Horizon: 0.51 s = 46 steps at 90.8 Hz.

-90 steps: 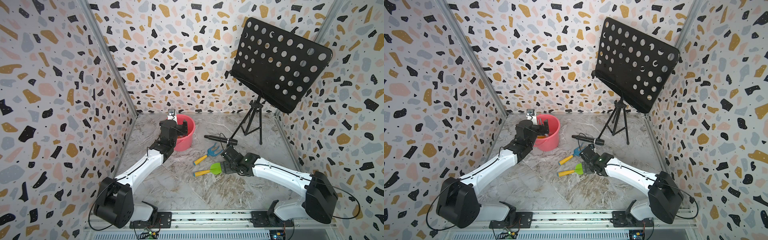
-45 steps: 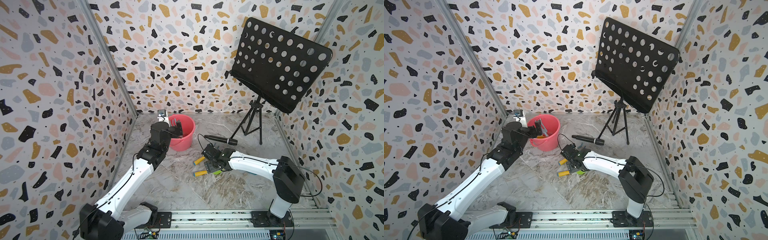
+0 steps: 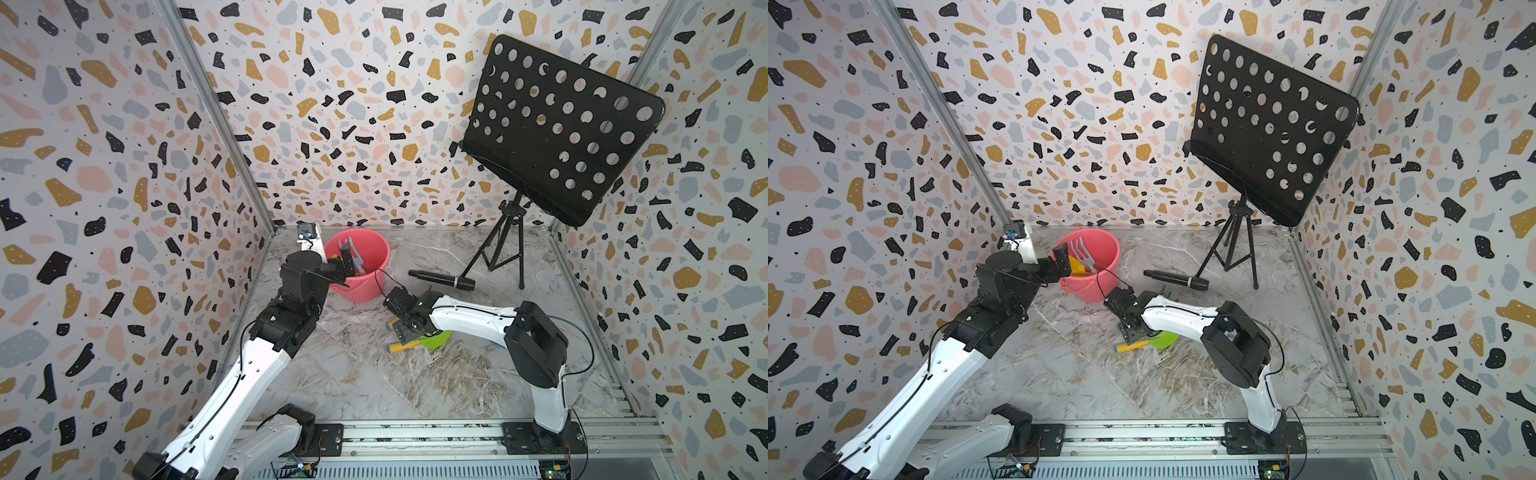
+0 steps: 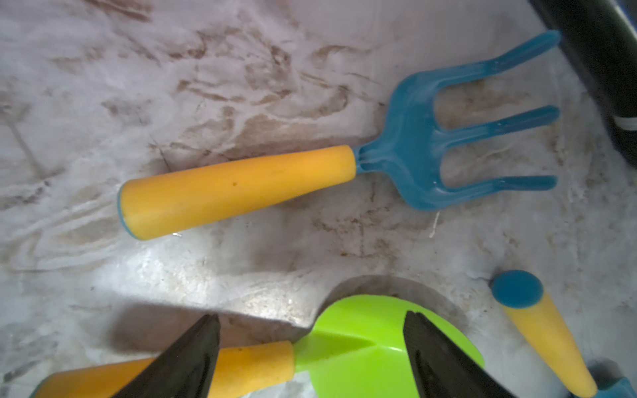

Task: Organize the gardening tools
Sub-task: Pick up the gardening tool from the center of the board.

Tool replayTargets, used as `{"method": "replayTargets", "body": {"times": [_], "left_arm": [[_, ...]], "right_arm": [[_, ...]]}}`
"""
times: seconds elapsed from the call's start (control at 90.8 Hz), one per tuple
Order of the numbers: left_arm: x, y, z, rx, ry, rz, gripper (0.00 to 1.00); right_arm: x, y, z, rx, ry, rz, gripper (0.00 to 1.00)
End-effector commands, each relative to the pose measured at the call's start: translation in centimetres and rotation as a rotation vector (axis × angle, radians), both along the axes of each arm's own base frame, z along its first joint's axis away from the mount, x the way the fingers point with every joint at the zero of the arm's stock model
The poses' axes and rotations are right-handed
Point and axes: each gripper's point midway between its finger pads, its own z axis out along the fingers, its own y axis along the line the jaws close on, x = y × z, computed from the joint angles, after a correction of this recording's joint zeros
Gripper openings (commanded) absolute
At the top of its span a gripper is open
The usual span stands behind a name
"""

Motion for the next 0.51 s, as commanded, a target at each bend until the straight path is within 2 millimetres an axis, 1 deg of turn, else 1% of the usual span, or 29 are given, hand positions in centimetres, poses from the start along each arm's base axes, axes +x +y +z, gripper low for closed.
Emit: {"method": "replayTargets", "body": {"times": [0.0,0.143,0.231,0.286,0.297,0.319,0.496], "left_arm": [[-0.5,0.4,2.5,-0.035,-0.057,0.012,0.99],[-0.7,0.5,2.6,-0.040,-0.061,0.013,0.99],[-0.7,0.6,2.4,-0.040,-0.057,0.015,1.00],[-0.7,0.6,2.3,-0.044,-0.057,0.019,0.99],[-0.8,0.6,2.2,-0.044,-0.055,0.019,0.99],[-0.7,0.6,2.1,-0.045,-0.053,0.019,0.99],[-0.8,0.8,1.9,-0.047,-0.051,0.025,1.00]], "right_arm": [[-0.5,0.6,0.8,-0.034,0.004,0.045,0.89],[-1.5,1.2,0.5,-0.064,0.011,0.090,0.89],[-2.2,1.0,0.4,-0.095,0.014,0.113,0.89],[-2.3,0.5,0.4,-0.122,0.014,0.119,0.89],[-2.9,0.8,0.4,-0.127,0.013,0.136,0.90],[-3.4,0.9,0.4,-0.139,0.012,0.152,0.90],[-5.2,-0.4,0.4,-0.198,0.024,0.183,0.91]]}}
